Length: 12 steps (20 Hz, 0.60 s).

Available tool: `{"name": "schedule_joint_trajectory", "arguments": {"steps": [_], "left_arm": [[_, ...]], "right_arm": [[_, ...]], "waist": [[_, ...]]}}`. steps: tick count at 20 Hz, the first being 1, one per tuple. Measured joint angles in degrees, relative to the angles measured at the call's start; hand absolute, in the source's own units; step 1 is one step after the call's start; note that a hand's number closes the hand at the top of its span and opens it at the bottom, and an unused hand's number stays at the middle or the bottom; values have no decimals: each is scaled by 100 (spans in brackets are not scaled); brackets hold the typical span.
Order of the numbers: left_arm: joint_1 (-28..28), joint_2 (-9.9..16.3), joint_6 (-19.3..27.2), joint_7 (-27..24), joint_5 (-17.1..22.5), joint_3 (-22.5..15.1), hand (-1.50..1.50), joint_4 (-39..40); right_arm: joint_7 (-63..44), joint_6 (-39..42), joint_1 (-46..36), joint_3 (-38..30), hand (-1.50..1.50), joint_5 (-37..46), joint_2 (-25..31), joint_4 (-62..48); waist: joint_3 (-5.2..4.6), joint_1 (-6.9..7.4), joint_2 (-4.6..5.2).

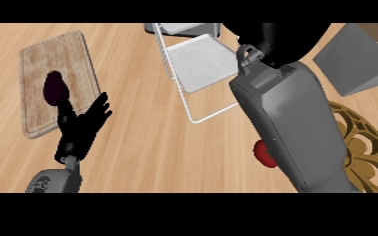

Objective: Pick the bell pepper from the placemat and place it in the tiered shelf

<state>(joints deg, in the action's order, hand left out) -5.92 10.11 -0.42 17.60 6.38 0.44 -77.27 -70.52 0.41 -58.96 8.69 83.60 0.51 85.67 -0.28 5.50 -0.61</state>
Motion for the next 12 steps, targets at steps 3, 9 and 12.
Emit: {"name": "schedule_joint_trajectory", "arguments": {"steps": [3,9,12], "left_arm": [[6,-4,0,-8,3,9,0,-1],[-10,42,-1,37,36,93,0,0],[-1,101,-46,11,84,178,0,28]], "right_arm": [[-37,189,-566,-226,150,-15,-4,-309],[-82,483,-1442,-657,150,-284,-7,-1101],[-88,587,-1774,-803,150,-399,-7,-1491]], "waist": [[4,-7,6],[22,-77,34],[26,-133,44]]}}
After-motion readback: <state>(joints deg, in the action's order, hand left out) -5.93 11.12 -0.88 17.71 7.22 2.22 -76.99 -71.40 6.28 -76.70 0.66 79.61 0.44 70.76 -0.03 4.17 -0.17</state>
